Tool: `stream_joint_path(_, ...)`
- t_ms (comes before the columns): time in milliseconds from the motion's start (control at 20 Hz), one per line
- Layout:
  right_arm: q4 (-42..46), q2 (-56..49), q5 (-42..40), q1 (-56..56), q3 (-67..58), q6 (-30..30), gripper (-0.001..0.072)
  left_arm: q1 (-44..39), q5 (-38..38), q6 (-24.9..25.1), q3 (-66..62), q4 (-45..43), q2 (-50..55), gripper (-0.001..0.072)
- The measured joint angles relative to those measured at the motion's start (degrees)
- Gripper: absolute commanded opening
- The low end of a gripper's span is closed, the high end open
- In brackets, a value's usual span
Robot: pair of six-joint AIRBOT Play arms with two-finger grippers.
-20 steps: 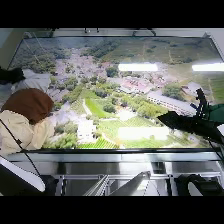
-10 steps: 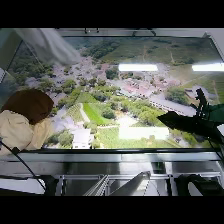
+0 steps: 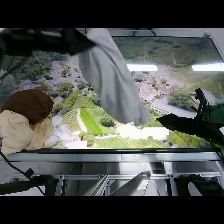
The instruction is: Fold the shirts.
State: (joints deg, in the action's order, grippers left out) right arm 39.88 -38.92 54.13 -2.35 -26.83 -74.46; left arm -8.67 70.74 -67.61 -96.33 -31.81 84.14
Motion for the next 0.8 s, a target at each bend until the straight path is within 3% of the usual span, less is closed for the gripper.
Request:
stream_joint_path(50,0.0,0.3,0.6,0.0,0.0,0.4,0.0472,-0.9,-0.6,-0.5,2.2,-2.7,-0.1,0.0716)
stream_joint_path(100,0.0,0.5,1.2,0.0,0.0,0.6,0.0541,-1.3,-0.7,-0.9,4.0,-4.7,-0.2,0.0715)
stream_joint_path(150,0.1,0.6,1.7,0.0,0.0,1.1,0.0496,-1.2,-0.5,-1.2,5.7,-6.6,-0.3,0.0716)
stream_joint_path(350,0.1,-0.9,2.4,0.0,0.0,2.2,0.0503,2.0,3.7,-3.0,12.0,-11.9,-0.3,0.0715)
stream_joint_path(550,0.3,-8.8,1.7,-0.3,-0.1,3.3,0.0503,6.4,7.1,-4.0,21.4,-15.2,-0.4,0.0714)
stream_joint_path(800,0.4,-17.9,-0.7,-8.7,-0.5,5.6,0.0503,8.0,2.4,-3.2,32.3,-16.1,0.7,0.0713)
